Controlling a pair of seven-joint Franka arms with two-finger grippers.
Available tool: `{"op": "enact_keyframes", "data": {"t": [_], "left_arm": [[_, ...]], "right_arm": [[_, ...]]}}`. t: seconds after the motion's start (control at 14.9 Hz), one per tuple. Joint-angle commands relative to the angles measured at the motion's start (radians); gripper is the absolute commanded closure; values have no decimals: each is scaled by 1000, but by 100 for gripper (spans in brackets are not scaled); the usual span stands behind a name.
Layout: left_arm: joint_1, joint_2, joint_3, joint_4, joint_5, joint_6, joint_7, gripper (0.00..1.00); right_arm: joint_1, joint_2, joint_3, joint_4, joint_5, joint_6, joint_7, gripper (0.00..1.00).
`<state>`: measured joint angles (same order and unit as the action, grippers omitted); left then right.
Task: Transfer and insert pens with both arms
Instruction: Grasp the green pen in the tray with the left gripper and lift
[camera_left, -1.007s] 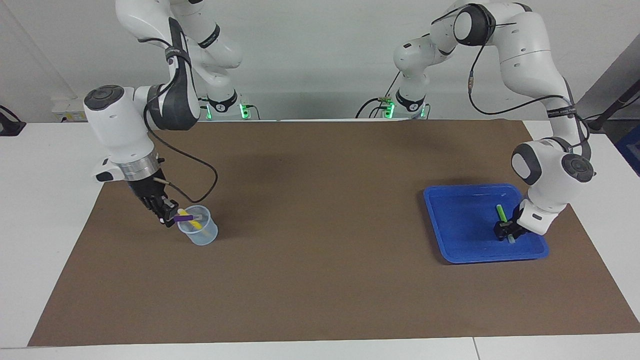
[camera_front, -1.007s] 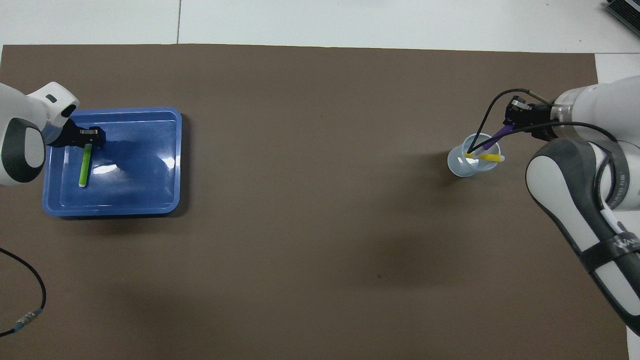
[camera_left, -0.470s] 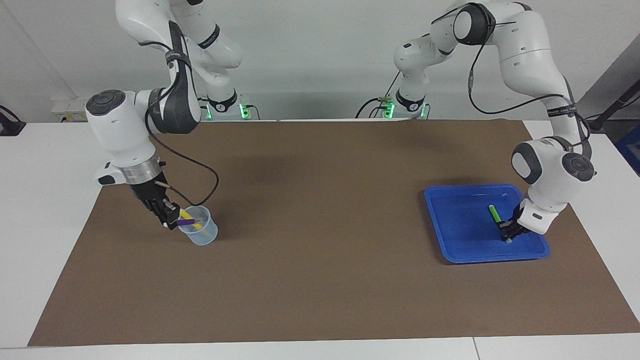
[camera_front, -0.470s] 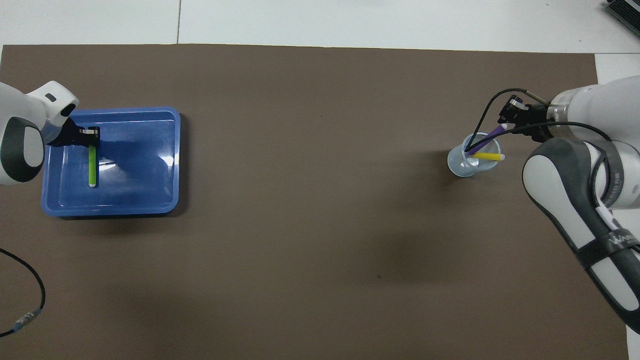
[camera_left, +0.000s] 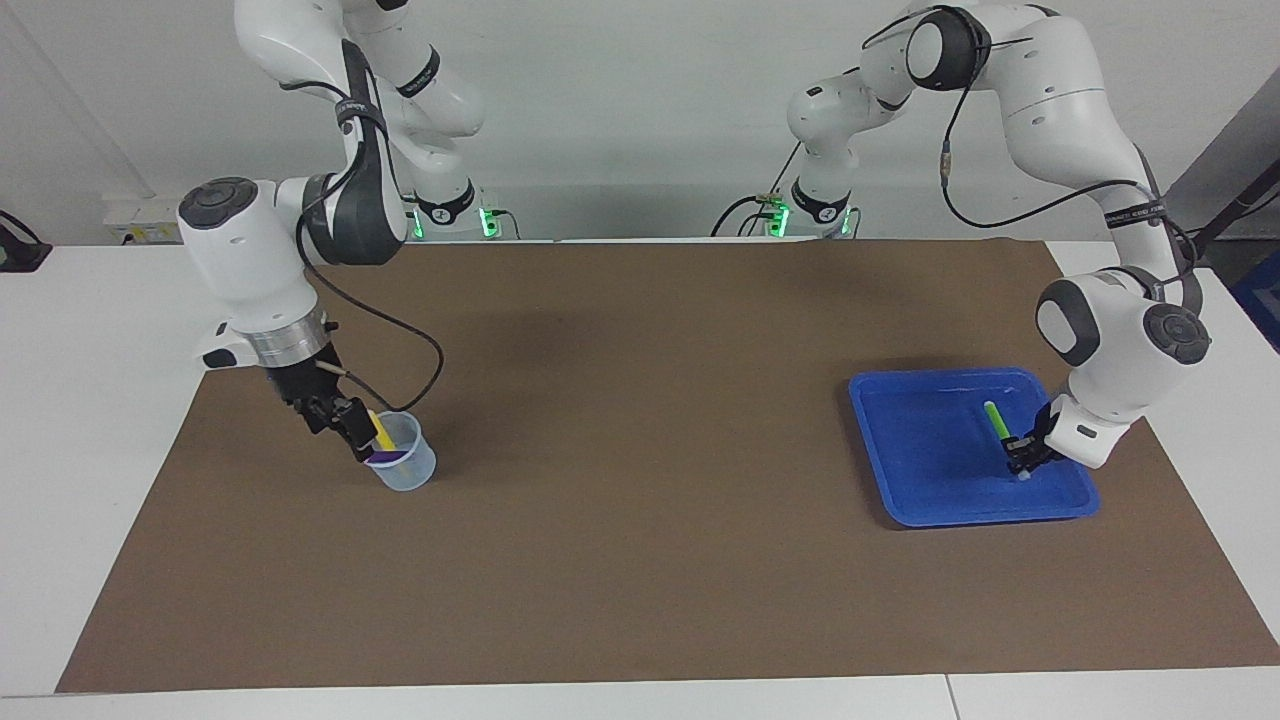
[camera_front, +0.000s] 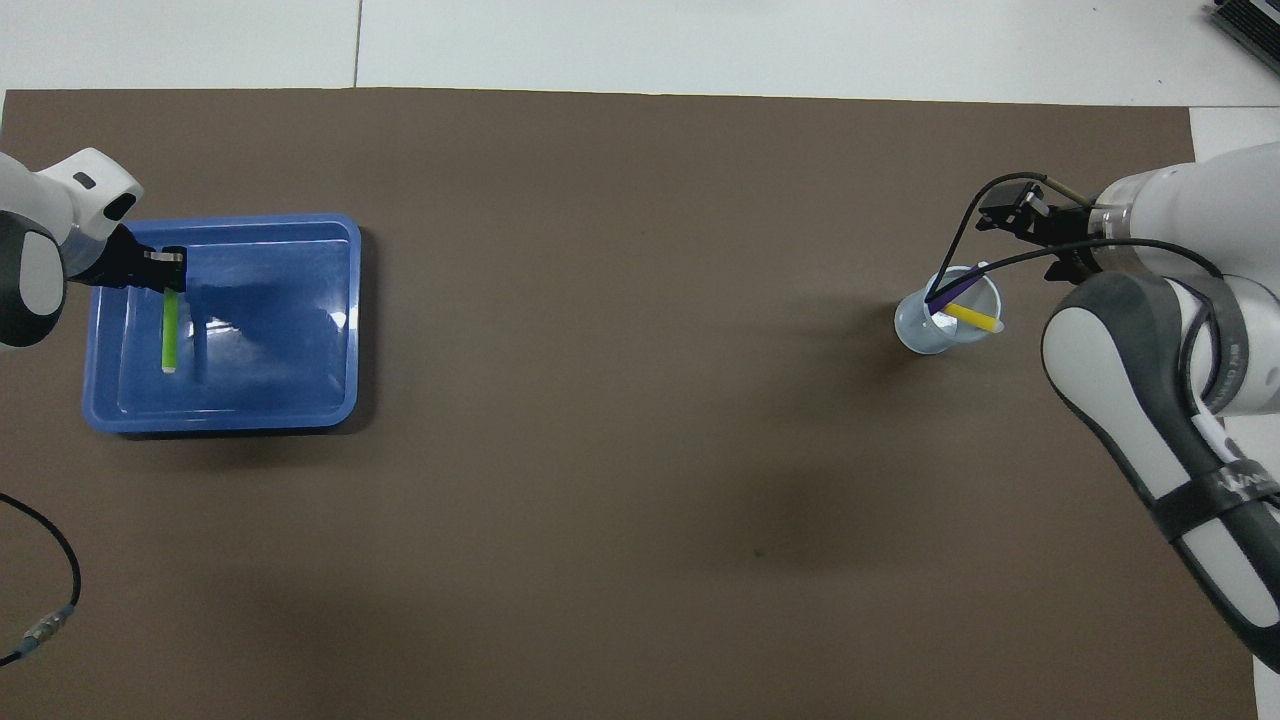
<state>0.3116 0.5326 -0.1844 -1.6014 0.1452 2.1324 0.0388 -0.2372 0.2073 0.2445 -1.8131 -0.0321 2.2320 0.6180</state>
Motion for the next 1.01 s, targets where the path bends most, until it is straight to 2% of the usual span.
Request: {"op": "enact_keyframes", "data": {"t": [0.0,0.2,0.34,0.47,0.67,0.94], "left_arm": [[-22,-2,8,50,7,-74,-34,100],[-45,-6,6,102,5,-152,-83,100],[-45,-19,0,109,5,-193,-158,100],[-45,-57,-3,107,1,-206,-181,100],[-43,-129,2,107,-68,-273,-247,100],[-72,-230,-3,106,-76,-400,-428,100]], "right_arm": [[-2,-23,15,67,9,-133,17,0],[2,-68,19,64,23,-213,25,0],[29,-92,24,61,93,-226,101,0],[41,-106,30,61,113,-227,143,0],[81,-115,35,61,121,-236,204,0],[107,-144,50,64,121,-285,203,0]]}}
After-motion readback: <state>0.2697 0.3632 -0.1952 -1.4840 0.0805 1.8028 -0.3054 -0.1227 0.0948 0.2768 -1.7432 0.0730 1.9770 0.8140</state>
